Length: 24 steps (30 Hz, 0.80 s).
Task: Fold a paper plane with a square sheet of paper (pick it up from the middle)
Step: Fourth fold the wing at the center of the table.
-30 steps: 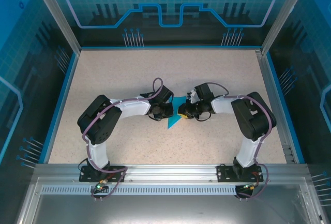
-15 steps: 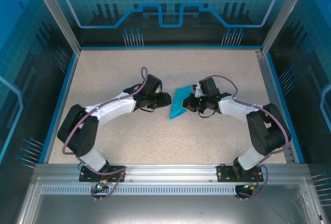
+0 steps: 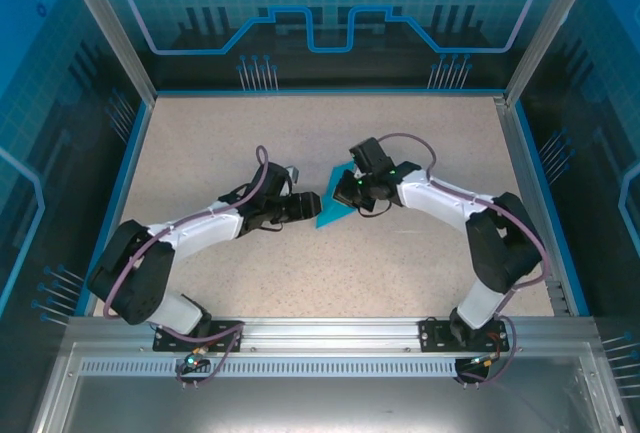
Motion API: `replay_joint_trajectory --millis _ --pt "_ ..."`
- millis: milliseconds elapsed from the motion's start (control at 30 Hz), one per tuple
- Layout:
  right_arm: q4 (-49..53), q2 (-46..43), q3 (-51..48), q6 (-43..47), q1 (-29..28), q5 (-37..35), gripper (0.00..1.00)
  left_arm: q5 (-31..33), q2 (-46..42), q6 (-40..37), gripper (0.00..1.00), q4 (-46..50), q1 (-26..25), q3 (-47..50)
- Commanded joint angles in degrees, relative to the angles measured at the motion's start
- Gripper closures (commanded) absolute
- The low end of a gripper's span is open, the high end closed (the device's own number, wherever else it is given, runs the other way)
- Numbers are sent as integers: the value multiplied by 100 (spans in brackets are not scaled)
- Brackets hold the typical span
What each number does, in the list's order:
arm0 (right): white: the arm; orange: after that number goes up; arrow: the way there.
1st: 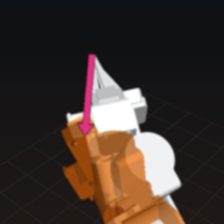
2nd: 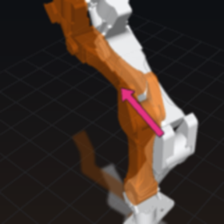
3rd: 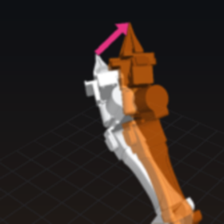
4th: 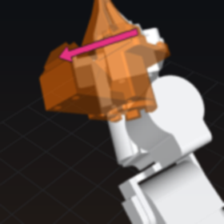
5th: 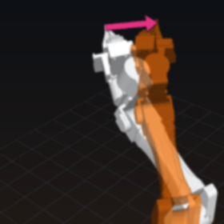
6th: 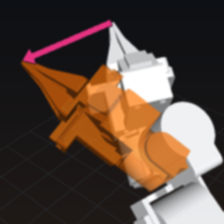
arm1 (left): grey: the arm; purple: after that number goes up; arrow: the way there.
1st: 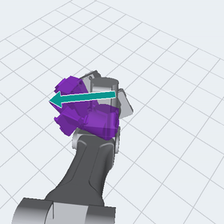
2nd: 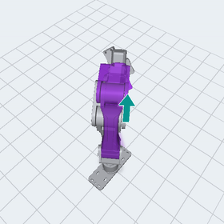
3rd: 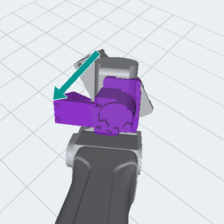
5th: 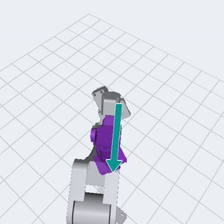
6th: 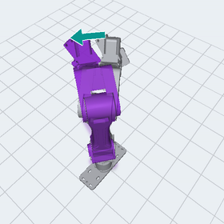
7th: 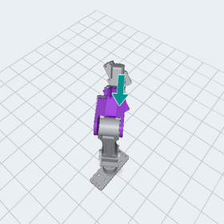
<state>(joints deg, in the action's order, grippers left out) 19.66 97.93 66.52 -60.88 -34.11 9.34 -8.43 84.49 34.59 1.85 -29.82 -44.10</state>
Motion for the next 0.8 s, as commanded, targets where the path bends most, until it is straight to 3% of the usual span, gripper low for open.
replay_joint_trajectory --millis 0,200,400,767 --pt "530 284 342 -410 -137 -304 99 -63 -299 -472 30 -791 45 323" --pt "551 411 258 -1206 -279 -558 100 -176 -338 -1372 29 -1528 -59 807" --pt "832 337 221 -1798 -325 -773 100 95 -178 -2501 29 -2026 -513 943" --pt "943 288 160 -2537 -263 -533 100 -341 661 -3185 44 -4278 -584 1546"
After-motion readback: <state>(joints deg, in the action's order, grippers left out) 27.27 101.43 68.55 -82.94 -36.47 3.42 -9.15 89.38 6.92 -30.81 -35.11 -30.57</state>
